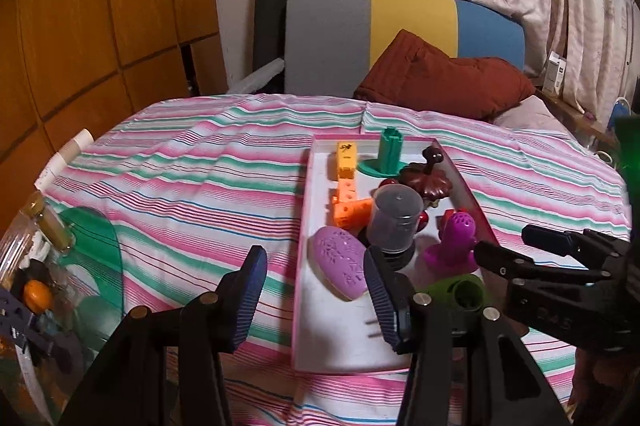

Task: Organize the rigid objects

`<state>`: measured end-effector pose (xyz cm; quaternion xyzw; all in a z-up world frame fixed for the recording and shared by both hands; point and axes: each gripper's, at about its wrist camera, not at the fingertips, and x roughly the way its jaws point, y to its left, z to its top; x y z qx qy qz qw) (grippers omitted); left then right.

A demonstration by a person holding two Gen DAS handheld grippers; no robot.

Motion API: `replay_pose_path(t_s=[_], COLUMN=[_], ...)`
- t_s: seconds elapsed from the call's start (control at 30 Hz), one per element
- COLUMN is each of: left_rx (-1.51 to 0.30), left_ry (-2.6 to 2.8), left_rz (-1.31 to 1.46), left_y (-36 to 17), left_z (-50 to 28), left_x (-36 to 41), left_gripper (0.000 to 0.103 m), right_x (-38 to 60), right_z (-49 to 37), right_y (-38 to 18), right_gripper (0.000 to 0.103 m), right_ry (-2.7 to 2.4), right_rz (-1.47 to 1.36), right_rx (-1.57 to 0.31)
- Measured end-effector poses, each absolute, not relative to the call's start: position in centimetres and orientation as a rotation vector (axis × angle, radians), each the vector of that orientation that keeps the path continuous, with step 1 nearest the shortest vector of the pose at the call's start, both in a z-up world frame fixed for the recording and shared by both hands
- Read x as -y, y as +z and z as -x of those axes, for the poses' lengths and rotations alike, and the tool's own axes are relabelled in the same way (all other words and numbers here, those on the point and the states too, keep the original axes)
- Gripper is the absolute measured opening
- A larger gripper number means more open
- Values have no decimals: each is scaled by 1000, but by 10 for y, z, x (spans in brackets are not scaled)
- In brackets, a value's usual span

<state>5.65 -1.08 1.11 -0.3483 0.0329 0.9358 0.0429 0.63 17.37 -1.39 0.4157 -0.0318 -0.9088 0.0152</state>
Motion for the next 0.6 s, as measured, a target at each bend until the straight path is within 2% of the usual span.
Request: replay_pose_path(t_s=[0.13,0.27,0.53,0.6], left_rx=[-47,-28,12,17], left_ry=[2854,2840,2842,2856], left_rz=[1083,1111,1137,1159], left_y=[11,9,8,9], left_z=[-56,-55,-49,-47], left_x=[16,18,18,17], left_gripper=[51,51,51,51], right_x=[-174,-165,-192,-194], right_z=[16,27,-1,-7], right_y=[-33,-40,-11,-5], right_gripper=[66,66,68,73], right_ry=[-2810,-2801,-2839,-2823], right_rz=[-1411,-1406,-1309,-1316], right_rx=[18,-70,197,251])
